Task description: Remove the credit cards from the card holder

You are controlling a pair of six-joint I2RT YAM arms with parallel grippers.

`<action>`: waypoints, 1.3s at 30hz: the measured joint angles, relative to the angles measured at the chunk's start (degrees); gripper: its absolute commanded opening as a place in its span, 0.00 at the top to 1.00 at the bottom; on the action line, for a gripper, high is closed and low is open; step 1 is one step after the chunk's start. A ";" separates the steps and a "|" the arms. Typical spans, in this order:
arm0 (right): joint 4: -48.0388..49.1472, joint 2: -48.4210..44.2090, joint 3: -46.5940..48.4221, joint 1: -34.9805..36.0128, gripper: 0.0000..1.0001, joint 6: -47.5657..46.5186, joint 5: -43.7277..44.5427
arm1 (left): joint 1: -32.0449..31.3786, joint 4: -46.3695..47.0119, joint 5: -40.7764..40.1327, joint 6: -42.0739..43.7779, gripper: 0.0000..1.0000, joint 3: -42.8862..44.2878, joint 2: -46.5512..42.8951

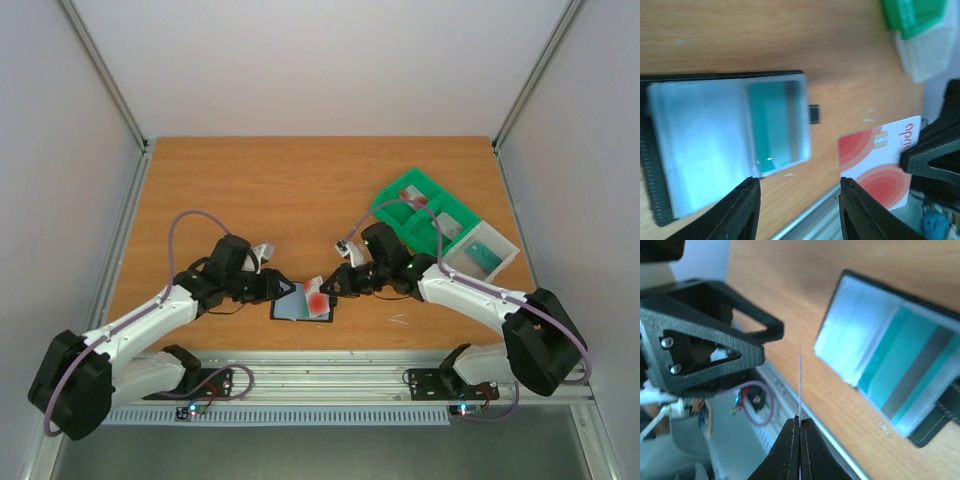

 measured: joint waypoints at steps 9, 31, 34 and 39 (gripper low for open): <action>-7.89 -6.14 4.33 -0.09 0.99 -8.31 -13.31 | 0.00 -2.03 11.13 3.93 0.41 3.63 -7.32; -8.90 -7.15 4.50 -0.57 0.94 -8.92 -19.23 | 0.11 7.48 24.96 -0.83 1.00 0.70 -9.33; -8.85 -7.48 4.50 -0.57 0.88 -8.04 -18.40 | 0.24 7.98 25.03 -1.07 0.99 0.66 -9.22; -8.13 -8.31 4.50 -0.57 0.63 -5.92 -15.23 | 0.24 10.34 24.72 -2.40 1.00 0.20 -9.33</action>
